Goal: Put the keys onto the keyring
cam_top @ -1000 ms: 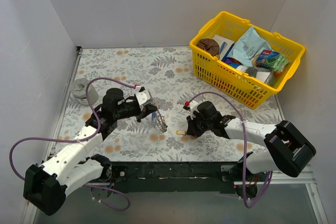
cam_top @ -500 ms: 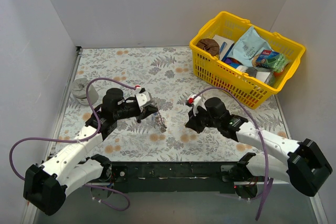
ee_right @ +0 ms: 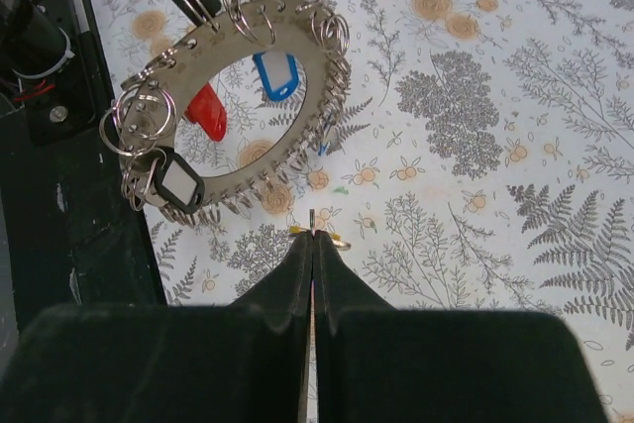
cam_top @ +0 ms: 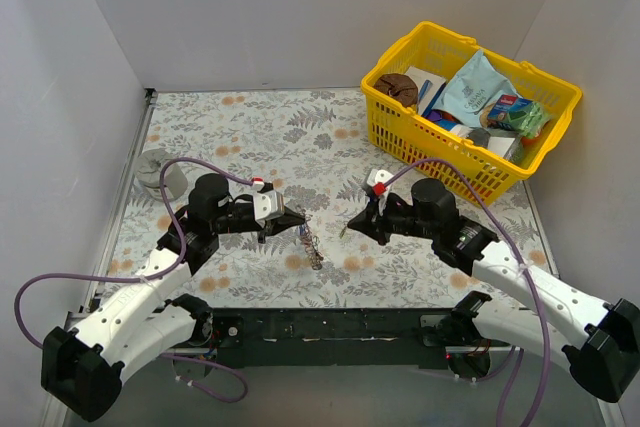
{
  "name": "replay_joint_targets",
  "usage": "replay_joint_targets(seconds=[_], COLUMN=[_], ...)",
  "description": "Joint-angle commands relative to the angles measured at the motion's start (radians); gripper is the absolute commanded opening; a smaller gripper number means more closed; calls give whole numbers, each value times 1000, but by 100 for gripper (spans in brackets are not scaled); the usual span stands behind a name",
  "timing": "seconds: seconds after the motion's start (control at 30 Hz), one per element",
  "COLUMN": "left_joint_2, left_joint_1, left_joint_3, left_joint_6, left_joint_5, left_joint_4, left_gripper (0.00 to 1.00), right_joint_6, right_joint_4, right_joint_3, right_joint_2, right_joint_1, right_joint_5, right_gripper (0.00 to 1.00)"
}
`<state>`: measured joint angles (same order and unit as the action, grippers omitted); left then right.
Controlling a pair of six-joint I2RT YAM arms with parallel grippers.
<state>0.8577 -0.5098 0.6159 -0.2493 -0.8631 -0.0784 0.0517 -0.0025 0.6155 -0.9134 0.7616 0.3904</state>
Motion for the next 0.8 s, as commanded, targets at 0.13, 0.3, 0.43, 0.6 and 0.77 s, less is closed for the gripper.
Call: replay_joint_targets(seconds=[0.13, 0.3, 0.43, 0.6, 0.77], left_joint_2=[-3, 7, 23, 33, 49], left_joint_1=[-1, -1, 1, -1, -1], left_joint_3=[7, 11, 19, 25, 33], left_joint_6=[28, 25, 13, 7, -4], left_joint_5=[-79, -80, -59, -37, -34], left_joint_4=[31, 31, 25, 17, 16], left_gripper=[0, 0, 0, 0, 0], right_joint_6=[63, 73, 66, 53, 31], right_joint_4=[-42, -57, -76, -34, -7], right_joint_3=[108, 182, 247, 260, 276], right_joint_2=[-8, -64, -152, -171, -189], right_joint_1=[4, 4, 8, 42, 71], right_joint_5=[54, 87, 154, 169, 191], right_gripper=[1, 1, 1, 1, 1])
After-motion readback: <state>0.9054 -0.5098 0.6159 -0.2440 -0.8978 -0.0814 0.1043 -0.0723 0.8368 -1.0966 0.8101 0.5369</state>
